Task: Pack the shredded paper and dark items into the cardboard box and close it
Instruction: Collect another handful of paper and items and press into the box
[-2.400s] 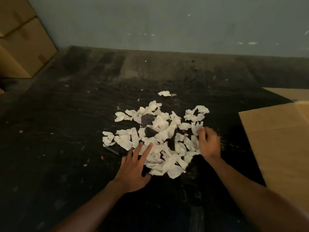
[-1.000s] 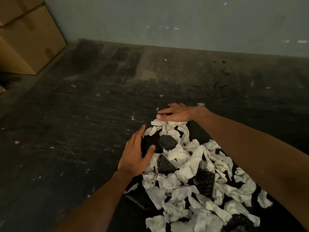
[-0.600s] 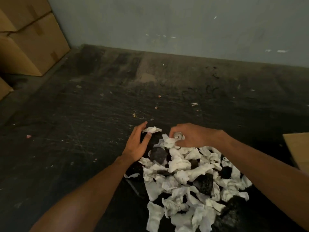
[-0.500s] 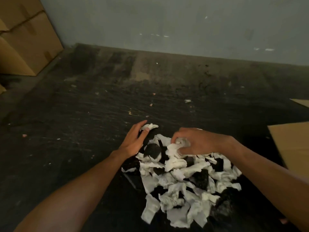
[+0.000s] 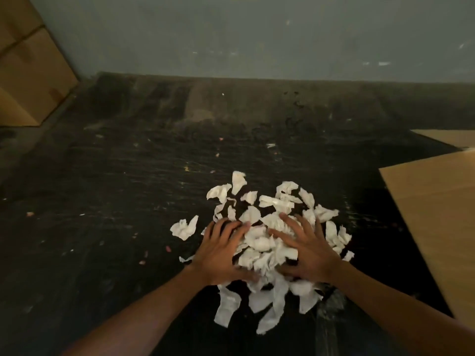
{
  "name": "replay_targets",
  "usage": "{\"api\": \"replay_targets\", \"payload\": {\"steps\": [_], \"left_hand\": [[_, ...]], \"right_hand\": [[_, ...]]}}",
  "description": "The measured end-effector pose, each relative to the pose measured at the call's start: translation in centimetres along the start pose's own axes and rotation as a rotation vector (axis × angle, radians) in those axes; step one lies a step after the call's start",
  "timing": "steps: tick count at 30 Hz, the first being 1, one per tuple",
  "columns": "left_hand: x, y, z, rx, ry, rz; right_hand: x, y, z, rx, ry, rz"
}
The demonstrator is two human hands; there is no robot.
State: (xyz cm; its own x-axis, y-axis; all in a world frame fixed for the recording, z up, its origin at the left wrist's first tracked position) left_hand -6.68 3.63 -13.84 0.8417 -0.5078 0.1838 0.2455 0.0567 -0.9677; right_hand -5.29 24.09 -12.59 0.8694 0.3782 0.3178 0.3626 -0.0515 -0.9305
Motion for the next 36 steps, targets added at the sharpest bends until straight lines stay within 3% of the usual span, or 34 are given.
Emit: {"api": "replay_targets", "payload": {"steps": [5, 12, 20, 28, 36], "left_hand": [[1.1, 0.1, 1.1, 0.021, -0.111, 0.202], [1.3, -0.5, 2.0, 0.093, -0.098, 0.264], [0.3, -5.0, 0.3, 0.369, -0.455, 0.356], [2.5, -14.2, 1.6, 0.414, -0.44, 0.64], [8.1, -19.6, 6.1, 0.358, -0.42, 0.73]], "right_hand": [[0.5, 0.2, -0.2, -0.037, 0.054, 0.186], [0.3, 0.3, 0.0, -0.106, 0.051, 0.323], [0.2, -6.8, 1.1, -0.574, 0.128, 0.453], [2.0, -15.5, 1.7, -0.793, 0.014, 0.51], [8.3, -19.9, 3.5, -0.77, 0.036, 0.609]]}}
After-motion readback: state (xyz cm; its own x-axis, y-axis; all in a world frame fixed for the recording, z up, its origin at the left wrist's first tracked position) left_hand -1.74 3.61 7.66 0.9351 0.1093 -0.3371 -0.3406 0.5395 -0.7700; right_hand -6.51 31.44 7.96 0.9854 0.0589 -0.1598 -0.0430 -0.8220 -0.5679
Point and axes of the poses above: each hand's wrist, its own x-axis away from the middle knuckle, its own y-axis out of the palm, z = x × y, the point moved 7 cm from there along -x, towards the middle knuckle, and after that the axes turned 3 degrees about -x, right-handed, at the moved point
